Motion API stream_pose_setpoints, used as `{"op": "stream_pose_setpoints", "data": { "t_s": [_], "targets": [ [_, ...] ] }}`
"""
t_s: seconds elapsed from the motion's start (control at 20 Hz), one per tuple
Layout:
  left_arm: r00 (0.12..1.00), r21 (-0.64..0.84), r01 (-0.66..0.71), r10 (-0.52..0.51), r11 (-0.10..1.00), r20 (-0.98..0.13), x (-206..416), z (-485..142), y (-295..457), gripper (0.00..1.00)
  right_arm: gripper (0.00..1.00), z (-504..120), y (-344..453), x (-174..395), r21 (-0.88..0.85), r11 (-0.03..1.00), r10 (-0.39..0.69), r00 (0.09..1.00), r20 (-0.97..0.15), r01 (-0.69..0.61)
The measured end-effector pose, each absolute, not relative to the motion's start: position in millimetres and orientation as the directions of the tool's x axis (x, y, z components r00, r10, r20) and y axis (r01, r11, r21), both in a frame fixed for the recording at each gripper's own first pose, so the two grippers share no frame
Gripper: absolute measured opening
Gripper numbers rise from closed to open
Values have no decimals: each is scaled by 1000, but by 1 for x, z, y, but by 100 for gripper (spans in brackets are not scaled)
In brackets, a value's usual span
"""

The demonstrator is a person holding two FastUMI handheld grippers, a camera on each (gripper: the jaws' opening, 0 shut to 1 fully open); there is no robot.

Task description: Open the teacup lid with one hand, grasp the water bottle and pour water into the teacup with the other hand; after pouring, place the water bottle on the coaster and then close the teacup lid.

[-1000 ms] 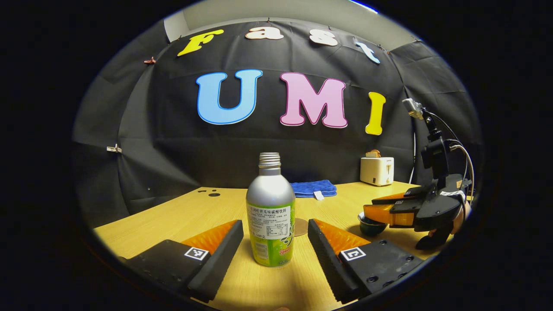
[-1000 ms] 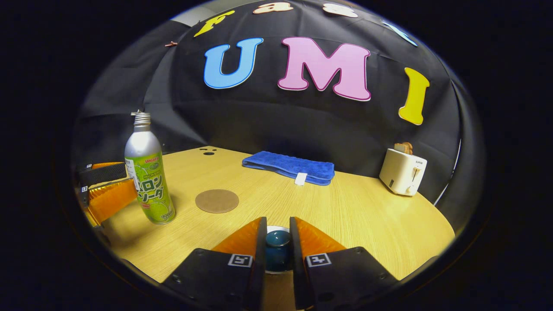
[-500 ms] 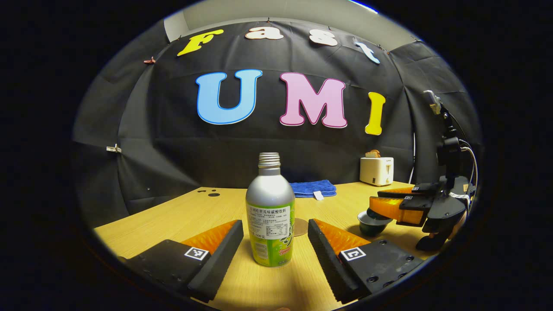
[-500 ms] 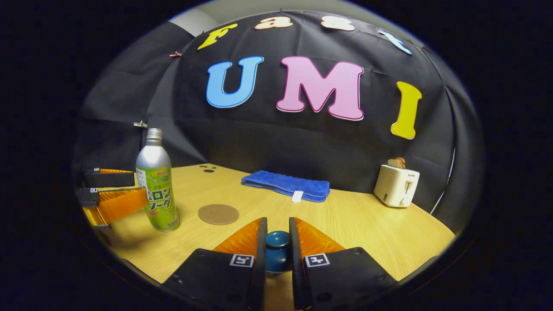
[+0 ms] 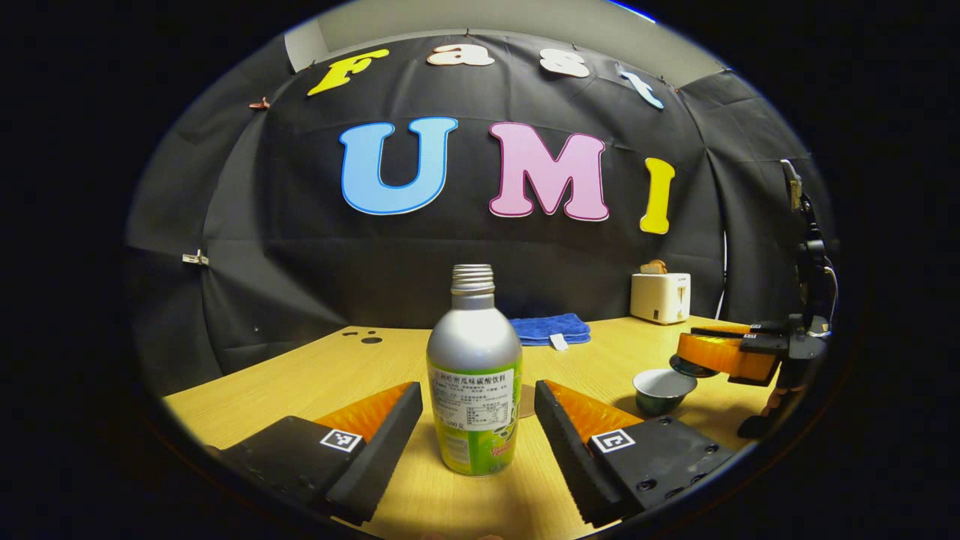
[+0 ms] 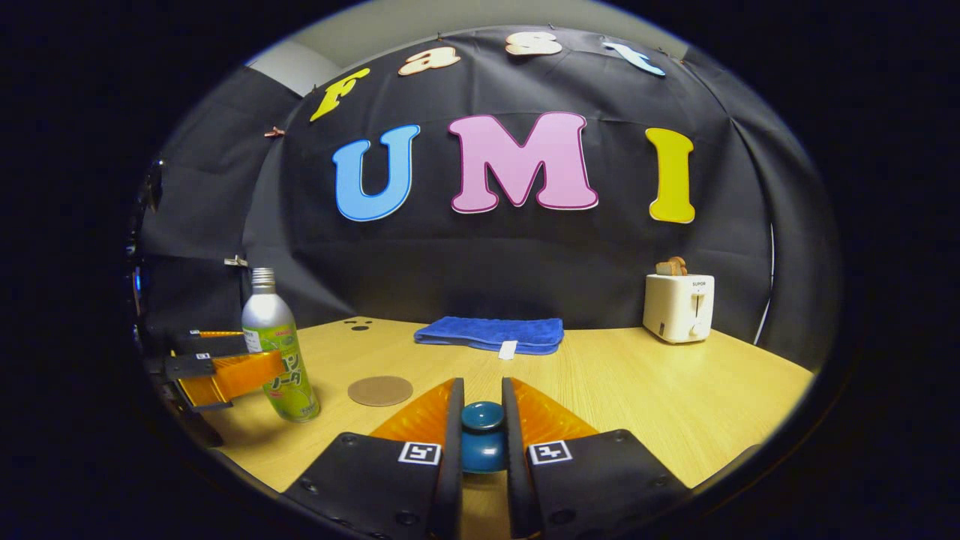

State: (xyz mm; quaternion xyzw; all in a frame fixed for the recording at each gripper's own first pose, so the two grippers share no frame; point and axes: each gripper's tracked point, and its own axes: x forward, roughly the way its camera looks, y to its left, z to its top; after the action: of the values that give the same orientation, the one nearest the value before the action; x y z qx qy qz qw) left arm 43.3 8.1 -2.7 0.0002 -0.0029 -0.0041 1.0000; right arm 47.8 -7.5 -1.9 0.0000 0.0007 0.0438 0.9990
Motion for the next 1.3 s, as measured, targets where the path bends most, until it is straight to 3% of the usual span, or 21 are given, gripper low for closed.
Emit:
{"op": "stream_pose_setpoints", "data": {
  "t_s": [0.7, 0.95, 1.15, 1.3],
  "targets": [
    [1000, 1, 4, -4, 1000, 4, 84, -3, 12, 95, 28, -2, -46, 43, -1, 998, 57, 998, 2, -57],
    [1000, 4, -19, 19, 1000, 1, 87, -2, 14, 83, 28, -2, -55, 47, 0, 997, 72, 997, 0, -72],
    [1000, -8, -11, 11, 1000, -20, 81, -5, 4, 80, 28, -2, -54, 46, 2, 993, 117, 993, -1, -117],
    [1000, 64, 7, -7, 998, -3, 77, -4, -11, 79, 28, -1, -61, 45, 2, 992, 123, 992, -2, -123]
  ]
}}
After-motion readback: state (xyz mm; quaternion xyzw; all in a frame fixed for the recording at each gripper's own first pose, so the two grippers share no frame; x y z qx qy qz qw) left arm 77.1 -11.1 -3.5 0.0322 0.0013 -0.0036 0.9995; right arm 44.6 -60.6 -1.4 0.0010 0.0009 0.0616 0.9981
